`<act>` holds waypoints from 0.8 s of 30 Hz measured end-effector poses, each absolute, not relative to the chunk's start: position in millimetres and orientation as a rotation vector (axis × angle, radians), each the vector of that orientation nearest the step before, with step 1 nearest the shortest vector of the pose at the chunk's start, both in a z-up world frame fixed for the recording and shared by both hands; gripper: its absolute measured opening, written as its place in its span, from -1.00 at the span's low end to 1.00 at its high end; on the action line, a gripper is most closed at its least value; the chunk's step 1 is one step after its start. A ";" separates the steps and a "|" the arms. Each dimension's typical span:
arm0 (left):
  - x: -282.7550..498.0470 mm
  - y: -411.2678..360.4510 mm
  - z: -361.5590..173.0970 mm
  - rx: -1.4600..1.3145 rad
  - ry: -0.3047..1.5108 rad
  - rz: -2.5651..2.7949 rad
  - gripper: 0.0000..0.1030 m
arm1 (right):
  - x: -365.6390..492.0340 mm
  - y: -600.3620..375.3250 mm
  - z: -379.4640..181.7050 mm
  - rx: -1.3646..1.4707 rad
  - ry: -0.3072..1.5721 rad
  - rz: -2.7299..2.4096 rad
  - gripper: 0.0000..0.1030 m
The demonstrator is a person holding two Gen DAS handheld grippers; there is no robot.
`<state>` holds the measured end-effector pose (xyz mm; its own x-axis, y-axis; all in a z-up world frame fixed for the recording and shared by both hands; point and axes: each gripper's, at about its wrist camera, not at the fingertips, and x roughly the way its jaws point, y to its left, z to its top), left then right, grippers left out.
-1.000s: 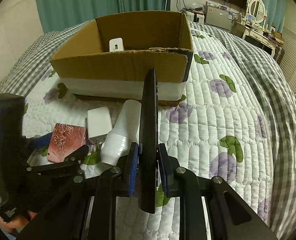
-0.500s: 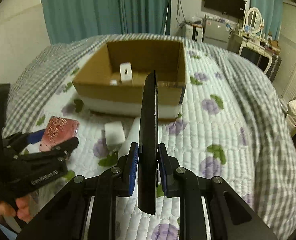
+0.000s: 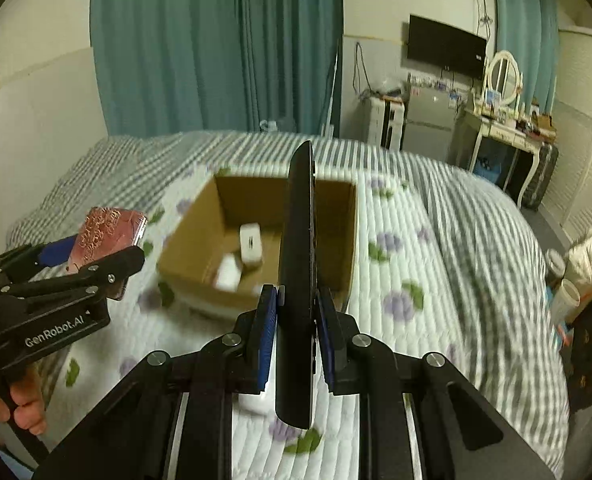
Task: Organize rigid objects
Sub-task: 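Drop card into box with left tool while right tool drops remote in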
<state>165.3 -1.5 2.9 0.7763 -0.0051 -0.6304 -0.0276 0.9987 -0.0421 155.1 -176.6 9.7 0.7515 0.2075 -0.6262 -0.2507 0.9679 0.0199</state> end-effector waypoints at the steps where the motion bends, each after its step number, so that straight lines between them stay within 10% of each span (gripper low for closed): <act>1: 172.4 -2.5 6.8 -0.045 0.675 0.013 0.33 | 164.7 -177.1 17.5 -0.064 0.663 0.253 -0.64; 24: 295.2 -31.9 -58.7 0.011 0.771 0.004 0.34 | 307.8 -180.0 -32.6 -0.069 0.709 0.285 -0.64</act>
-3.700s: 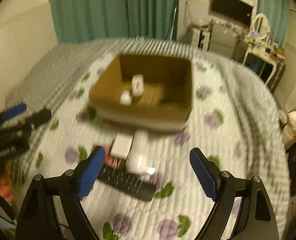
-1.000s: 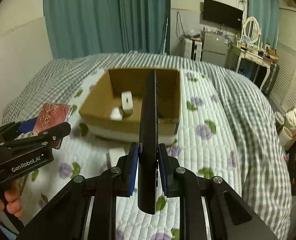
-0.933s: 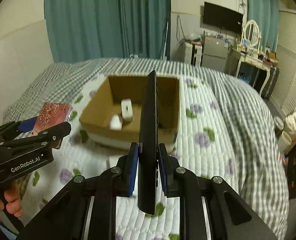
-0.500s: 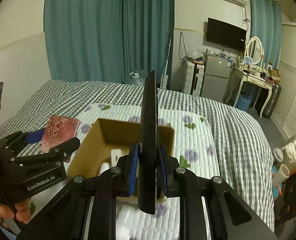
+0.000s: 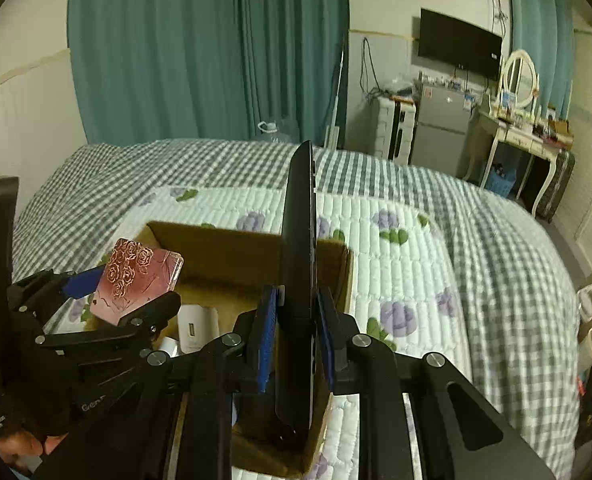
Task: Organize rigid objects
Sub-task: 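Drop card into box with left tool while right tool drops remote in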
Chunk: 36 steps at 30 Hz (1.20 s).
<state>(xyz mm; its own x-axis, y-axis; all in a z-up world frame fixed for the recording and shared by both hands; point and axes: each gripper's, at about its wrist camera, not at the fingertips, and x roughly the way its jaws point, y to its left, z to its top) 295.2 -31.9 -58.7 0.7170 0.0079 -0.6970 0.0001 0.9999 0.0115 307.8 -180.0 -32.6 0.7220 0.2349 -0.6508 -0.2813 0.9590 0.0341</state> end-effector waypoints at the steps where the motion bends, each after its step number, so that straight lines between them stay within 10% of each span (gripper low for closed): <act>1: 296.6 -32.1 -62.8 0.013 0.777 0.004 0.34 | 309.9 -179.8 -37.2 -0.067 0.716 0.287 -0.64; 28: 292.7 -13.6 -45.9 0.030 0.743 0.028 0.48 | 327.7 -171.2 -75.0 -0.046 0.798 0.301 -0.62; 32: 289.2 -11.8 -41.5 0.023 0.740 0.021 0.48 | 326.2 -172.3 -68.4 -0.032 0.780 0.277 -0.12; 36: 276.8 -11.7 -25.2 0.023 0.719 0.021 0.48 | 315.2 -173.4 -42.7 -0.049 0.748 0.260 -0.05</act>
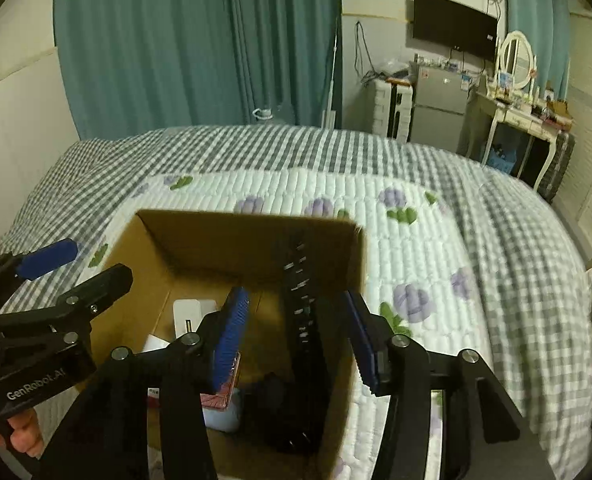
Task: Organize rigid objects
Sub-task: 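Drop card into box with left tool while right tool drops remote in, then grasp second white charger with left tool while right tool grasps white plug adapter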
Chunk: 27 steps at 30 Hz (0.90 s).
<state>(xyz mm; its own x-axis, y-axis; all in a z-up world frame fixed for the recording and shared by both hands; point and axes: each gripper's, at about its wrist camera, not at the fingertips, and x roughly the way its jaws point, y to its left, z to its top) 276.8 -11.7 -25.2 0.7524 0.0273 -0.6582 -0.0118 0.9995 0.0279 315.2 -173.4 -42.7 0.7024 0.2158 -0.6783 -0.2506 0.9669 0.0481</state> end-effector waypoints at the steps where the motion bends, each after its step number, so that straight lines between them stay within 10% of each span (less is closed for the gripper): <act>1: 273.0 -11.2 -20.0 0.018 0.712 0.021 0.50 | 310.2 -173.1 -34.4 -0.061 0.739 0.252 -0.04; 16: 165.3 11.5 63.6 -0.025 0.588 0.035 1.00 | 179.9 -180.0 70.4 -0.100 0.615 0.150 0.85; 27: 134.9 25.7 -9.2 -0.016 0.666 0.036 1.00 | 149.4 -179.3 -5.5 -0.050 0.736 0.137 1.00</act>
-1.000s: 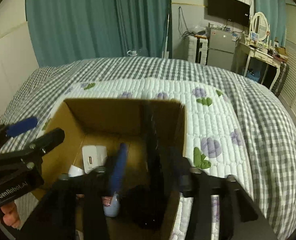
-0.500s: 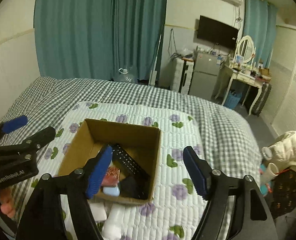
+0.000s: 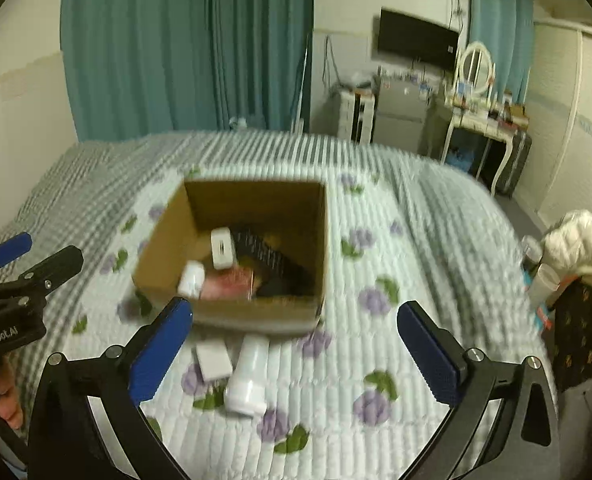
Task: Organize rigid objects
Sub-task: 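Grasp second white charger with left tool while right tool grasps white plug adapter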
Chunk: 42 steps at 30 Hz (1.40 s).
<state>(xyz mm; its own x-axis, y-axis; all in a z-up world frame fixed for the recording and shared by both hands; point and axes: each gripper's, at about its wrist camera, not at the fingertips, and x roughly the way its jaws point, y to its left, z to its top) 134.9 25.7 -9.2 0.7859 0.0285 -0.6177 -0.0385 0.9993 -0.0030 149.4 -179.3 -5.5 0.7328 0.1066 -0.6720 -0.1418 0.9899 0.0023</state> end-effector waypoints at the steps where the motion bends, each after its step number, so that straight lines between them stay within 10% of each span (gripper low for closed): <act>1: 135.5 25.9 -16.8 -0.013 0.676 0.036 1.00 | 151.7 -179.4 -15.9 -0.043 0.756 0.137 1.00; 11: 147.9 27.5 -106.4 0.028 0.826 0.051 1.00 | 183.4 -169.4 -119.7 -0.004 0.980 0.144 0.96; 18: 153.2 30.3 -134.6 0.022 0.881 0.061 1.00 | 190.0 -147.0 -170.4 -0.054 1.112 0.212 0.54; 21: 152.2 28.4 -139.7 0.039 0.893 0.066 1.00 | 194.4 -143.4 -186.9 -0.076 1.163 0.202 -0.11; 42: 179.6 -55.9 -163.7 0.056 0.946 -0.014 0.97 | 194.2 -217.8 -149.0 0.067 1.030 0.102 -0.14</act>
